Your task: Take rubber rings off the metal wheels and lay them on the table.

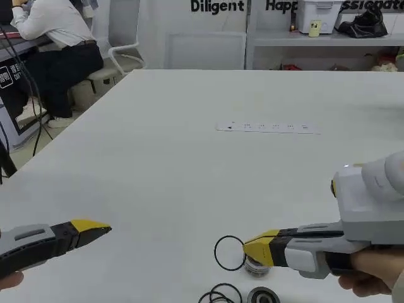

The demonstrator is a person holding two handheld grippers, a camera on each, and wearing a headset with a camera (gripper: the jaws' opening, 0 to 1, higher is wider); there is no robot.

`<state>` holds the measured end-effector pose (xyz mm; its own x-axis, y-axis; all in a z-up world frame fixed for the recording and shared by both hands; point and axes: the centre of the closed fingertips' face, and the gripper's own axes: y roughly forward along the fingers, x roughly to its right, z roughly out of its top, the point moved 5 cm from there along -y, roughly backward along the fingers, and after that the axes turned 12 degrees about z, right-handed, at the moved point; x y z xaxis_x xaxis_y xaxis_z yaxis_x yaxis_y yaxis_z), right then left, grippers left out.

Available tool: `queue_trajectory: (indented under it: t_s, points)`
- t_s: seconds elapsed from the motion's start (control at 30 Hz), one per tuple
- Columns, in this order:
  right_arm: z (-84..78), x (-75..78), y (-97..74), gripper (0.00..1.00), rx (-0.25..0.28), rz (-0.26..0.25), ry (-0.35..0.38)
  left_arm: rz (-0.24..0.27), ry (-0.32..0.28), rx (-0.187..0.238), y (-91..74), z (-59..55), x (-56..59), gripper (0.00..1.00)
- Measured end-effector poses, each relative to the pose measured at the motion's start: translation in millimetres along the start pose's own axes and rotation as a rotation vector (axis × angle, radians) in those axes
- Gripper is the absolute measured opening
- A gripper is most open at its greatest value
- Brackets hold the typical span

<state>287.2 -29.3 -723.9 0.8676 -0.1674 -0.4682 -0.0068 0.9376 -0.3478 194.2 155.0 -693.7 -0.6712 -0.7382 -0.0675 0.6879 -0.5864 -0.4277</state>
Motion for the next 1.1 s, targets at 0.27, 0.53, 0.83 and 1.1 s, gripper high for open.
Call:
queue_trajectory:
  t_s: [0.27,0.53,0.83,1.1]
  points:
    - [-11.2,-7.1,9.6,0.00,-0.048,0.036,0.006,0.005,-0.010,-0.002,-0.7,-2.0,1.4,0.93]
    - [-32.3,-14.0,22.8,0.00,-0.133,0.078,0.013,0.010,-0.019,-0.007,-0.6,-4.2,1.6,0.93]
    - [-41.8,-7.4,22.5,0.00,-0.170,0.050,0.023,0.018,-0.027,-0.014,-2.2,-7.9,1.5,0.92]
    - [-43.8,-2.0,20.0,0.00,-0.186,0.018,0.006,0.027,-0.018,-0.010,-3.8,-6.0,-1.9,0.92]
